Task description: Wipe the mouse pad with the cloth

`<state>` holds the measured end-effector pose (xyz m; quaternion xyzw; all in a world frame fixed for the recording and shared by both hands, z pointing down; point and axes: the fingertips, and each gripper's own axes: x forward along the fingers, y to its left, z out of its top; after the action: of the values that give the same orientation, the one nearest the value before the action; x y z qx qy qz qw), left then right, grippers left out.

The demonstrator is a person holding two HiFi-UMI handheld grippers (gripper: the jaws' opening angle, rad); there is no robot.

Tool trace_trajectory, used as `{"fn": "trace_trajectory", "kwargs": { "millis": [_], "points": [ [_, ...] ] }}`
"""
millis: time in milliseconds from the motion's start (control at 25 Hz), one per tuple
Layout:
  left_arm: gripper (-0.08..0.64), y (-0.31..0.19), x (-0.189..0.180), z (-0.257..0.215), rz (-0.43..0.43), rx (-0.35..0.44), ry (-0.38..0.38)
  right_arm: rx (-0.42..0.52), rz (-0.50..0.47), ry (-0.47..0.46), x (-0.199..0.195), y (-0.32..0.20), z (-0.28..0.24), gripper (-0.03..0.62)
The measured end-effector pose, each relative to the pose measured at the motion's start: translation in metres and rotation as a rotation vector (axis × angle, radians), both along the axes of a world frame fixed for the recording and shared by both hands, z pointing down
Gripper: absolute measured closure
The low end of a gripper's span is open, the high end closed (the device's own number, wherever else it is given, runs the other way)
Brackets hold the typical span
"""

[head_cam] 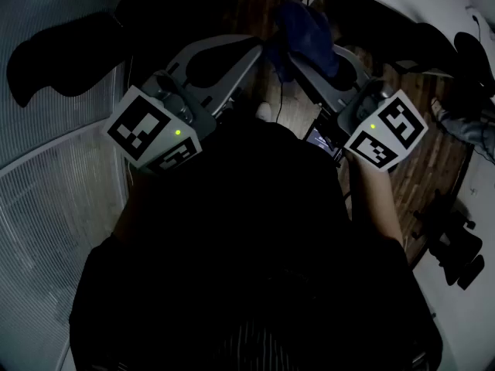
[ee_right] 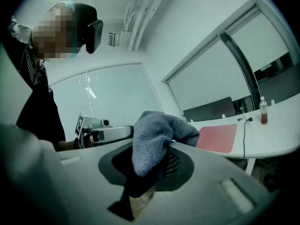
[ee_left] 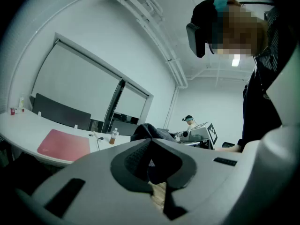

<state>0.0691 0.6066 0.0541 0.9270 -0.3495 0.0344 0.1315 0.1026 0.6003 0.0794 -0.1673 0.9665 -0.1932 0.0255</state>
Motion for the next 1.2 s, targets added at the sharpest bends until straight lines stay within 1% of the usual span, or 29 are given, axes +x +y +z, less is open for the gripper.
{"fn": "trace_trajectory", "kwargs": {
  "millis": [120,280,400,600,720,840,920,1000,1080,1200],
  "points": [
    [0.554,-0.002,-0.003,0.001,-0.011,0.02,-0.032,0.008,0.013,-0.018,-0.004,0.0,-0.004,0.517],
    [0.554,-0.003,-0.002,-0.001,-0.01,0.005,0.016,0.026,-0.01,-0.016,-0.01,0.005,-0.002,0.517],
    [0.554,-0.001,0.002,-0.001,0.007,0.013,-0.003,0.039,-0.049,-0.035,-0.013,0.009,-0.004,0.515],
    [0.554,0.008,0.016,-0.002,0.021,0.013,-0.018,0.035,-0.062,-0.124,0.001,0.017,-0.011,0.512],
    [0.554,0.012,0.026,-0.004,0.028,0.021,-0.024,0.04,-0.063,-0.14,0.012,0.023,-0.01,0.512],
    [0.554,0.013,0.04,-0.005,0.055,0.037,-0.055,0.029,-0.037,-0.147,0.031,0.022,-0.008,0.511],
    [0.554,0.012,0.041,-0.005,0.078,0.024,-0.04,0.011,-0.018,-0.159,0.035,0.02,-0.007,0.511],
    [0.554,0.008,0.033,-0.002,0.102,0.012,-0.023,0.007,0.012,-0.142,0.031,0.016,-0.002,0.511],
    [0.554,0.0,0.031,0.006,0.123,0.014,-0.03,0.013,0.061,-0.106,0.035,0.007,0.007,0.509],
    [0.554,-0.017,0.053,0.013,0.157,0.025,-0.054,0.012,0.14,-0.094,0.067,-0.012,0.011,0.509]
  ]
}}
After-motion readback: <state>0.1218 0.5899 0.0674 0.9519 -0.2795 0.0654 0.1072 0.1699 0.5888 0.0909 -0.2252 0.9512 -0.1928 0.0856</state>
